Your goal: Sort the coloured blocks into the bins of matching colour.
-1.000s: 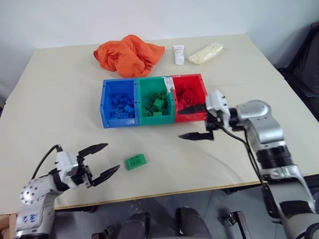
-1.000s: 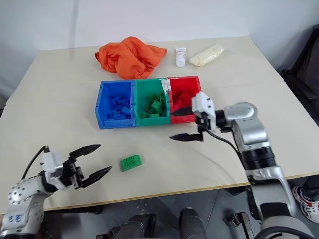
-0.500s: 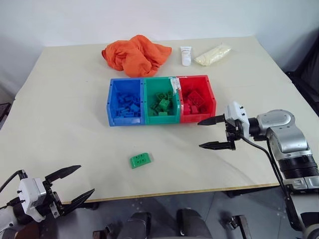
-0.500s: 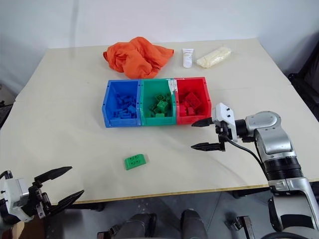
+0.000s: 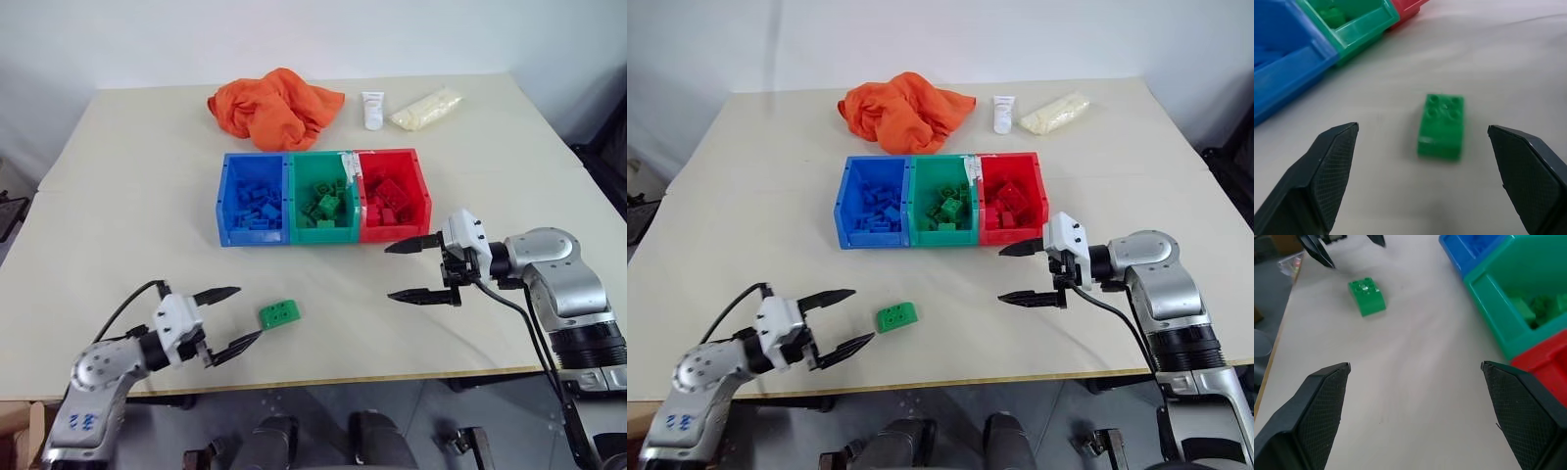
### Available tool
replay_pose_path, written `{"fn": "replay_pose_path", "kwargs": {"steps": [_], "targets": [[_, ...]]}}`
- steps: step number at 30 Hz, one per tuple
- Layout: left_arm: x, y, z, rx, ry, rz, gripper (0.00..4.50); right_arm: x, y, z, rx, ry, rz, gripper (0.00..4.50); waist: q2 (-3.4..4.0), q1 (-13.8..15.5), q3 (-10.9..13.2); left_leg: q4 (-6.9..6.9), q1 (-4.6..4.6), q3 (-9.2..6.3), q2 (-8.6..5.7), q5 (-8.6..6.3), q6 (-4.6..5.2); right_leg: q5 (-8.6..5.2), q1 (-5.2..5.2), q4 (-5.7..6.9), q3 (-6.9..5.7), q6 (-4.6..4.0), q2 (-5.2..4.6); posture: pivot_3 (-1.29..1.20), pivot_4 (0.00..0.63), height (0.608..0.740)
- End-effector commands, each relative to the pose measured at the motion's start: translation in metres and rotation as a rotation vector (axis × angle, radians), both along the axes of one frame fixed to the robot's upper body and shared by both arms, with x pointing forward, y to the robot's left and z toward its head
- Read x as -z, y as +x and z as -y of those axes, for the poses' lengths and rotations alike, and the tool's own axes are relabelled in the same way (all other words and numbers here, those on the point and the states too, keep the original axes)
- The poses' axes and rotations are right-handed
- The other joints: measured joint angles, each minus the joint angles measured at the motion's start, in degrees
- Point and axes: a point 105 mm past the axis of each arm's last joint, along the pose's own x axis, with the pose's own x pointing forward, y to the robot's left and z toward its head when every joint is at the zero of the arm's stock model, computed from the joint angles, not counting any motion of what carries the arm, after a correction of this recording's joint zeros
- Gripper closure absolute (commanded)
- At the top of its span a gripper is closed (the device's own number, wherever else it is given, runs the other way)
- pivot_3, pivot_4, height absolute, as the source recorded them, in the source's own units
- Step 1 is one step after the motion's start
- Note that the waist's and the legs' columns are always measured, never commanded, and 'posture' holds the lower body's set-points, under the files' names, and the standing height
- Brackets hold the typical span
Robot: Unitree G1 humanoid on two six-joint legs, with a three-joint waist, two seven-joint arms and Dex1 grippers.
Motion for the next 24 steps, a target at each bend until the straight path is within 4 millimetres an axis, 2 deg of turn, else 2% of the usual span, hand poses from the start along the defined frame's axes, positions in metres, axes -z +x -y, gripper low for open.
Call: {"fn": "replay_pose_path", "kwargs": {"steps": [1,3,6,7,10,17,21,24], "targets": [[0.008,0.011,0.016,0.06,0.04,0.003,0.0,-0.015,-0.007,0.005,0.029,0.012,0.058,0.03,0.01,-0.1,0.0,-0.03,0.0,0.06,0.0,0.0,0.0,0.0,-0.03,0.01,0.0,0.0,0.0,0.0,0.15,0.74],[0.012,0.019,0.027,0.106,0.072,-0.003,0.0,-0.015,-0.011,0.008,0.057,0.009,0.062,0.03,0.01,0.0,0.0,-0.01,0.0,0.05,0.0,0.0,0.0,0.0,-0.05,0.06,-0.03,0.0,-0.01,0.0,0.15,0.74],[0.018,0.025,0.03,0.129,0.128,-0.025,0.0,-0.016,-0.014,0.012,0.094,0.007,0.072,0.03,0.01,0.1,0.0,0.05,-0.01,0.04,-0.01,0.0,0.0,0.0,-0.04,0.06,-0.03,0.01,0.0,0.0,0.15,0.74],[0.019,0.029,0.03,0.118,0.142,-0.028,0.18,-0.016,-0.015,0.013,0.106,0.009,0.074,0.01,0.01,0.0,0.0,0.05,0.0,0.06,-0.01,0.0,0.0,0.01,-0.03,0.06,-0.02,0.01,0.0,0.0,0.15,0.74],[0.019,0.033,0.032,0.135,0.167,-0.031,0.87,-0.016,-0.018,0.015,0.135,0.013,0.078,0.0,0.01,0.2,0.0,0.06,0.0,0.05,-0.01,0.0,0.0,0.01,-0.02,0.08,-0.02,0.01,0.0,0.0,0.15,0.74],[0.009,0.04,0.041,0.153,0.138,-0.027,3.01,-0.02,-0.02,0.022,0.201,0.026,0.102,0.0,0.01,0.6,0.0,0.18,0.01,0.05,-0.02,0.01,-0.01,0.01,0.01,0.13,0.0,0.01,0.0,0.0,0.15,0.74],[-0.007,0.05,0.052,0.161,0.096,0.02,3.0,-0.022,-0.02,0.026,0.233,0.034,0.115,0.0,0.0,1.2,0.0,0.24,-0.01,0.05,-0.02,0.01,-0.01,0.01,0.01,0.14,-0.01,0.01,0.01,0.0,0.15,0.74],[-0.025,0.08,0.06,0.04,0.069,0.042,3.0,-0.023,-0.023,0.029,0.264,0.042,0.125,0.0,-0.02,1.6,0.0,0.34,-0.09,0.01,-0.04,0.01,0.0,0.01,0.01,0.15,-0.02,0.03,0.01,0.0,0.15,0.74]]}}
